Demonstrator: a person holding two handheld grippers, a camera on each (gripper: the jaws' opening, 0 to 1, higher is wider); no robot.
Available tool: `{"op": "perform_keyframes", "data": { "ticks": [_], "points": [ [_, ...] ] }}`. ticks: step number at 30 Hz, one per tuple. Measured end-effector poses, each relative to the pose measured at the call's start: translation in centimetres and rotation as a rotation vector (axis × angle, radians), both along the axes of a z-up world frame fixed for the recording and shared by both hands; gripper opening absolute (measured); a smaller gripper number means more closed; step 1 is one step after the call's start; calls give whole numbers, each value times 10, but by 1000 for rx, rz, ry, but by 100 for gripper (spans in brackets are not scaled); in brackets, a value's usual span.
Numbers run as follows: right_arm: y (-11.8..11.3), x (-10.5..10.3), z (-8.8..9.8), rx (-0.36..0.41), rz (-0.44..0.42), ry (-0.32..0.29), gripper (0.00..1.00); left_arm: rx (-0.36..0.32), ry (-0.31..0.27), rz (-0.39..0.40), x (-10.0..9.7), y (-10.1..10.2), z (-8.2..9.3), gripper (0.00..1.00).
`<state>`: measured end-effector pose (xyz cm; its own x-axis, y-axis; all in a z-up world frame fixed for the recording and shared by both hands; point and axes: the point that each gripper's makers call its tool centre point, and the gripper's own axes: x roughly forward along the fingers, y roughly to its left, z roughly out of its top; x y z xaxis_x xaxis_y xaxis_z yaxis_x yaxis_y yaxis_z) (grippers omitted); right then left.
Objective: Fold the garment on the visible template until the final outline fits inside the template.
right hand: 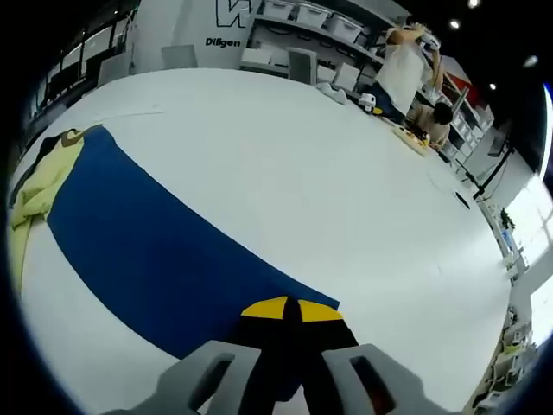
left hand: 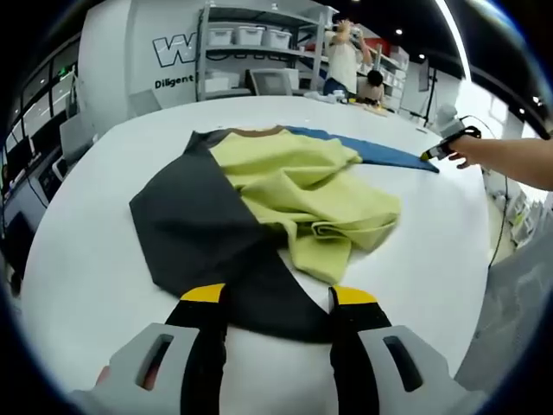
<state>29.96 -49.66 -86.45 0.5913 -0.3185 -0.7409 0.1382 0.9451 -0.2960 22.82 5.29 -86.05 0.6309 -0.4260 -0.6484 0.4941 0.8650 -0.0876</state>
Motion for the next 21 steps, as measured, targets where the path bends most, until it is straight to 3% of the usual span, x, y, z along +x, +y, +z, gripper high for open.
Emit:
{"op": "perform_keyframes", "data": {
  "ticks": [4,6,11,13,14,18,21],
  "points": [
    [3,1,2,11,-10,-11,2,-2,2,1,-1,0,0,42],
    [14,6,14,24,2,-70,10,1,2,1,-1,-1,0,43],
    [41,22,71,24,52,-256,10,6,3,-4,-1,-3,0,44],
    [48,24,85,31,64,-297,10,8,5,-5,-1,-3,0,44],
    [57,27,104,25,85,-348,10,10,9,-8,-2,-3,0,44],
    [77,29,138,11,128,-417,10,18,21,-18,-5,-4,1,42],
    [89,28,151,9,153,-438,11,17,26,-18,-6,-4,1,42]
  ]
}}
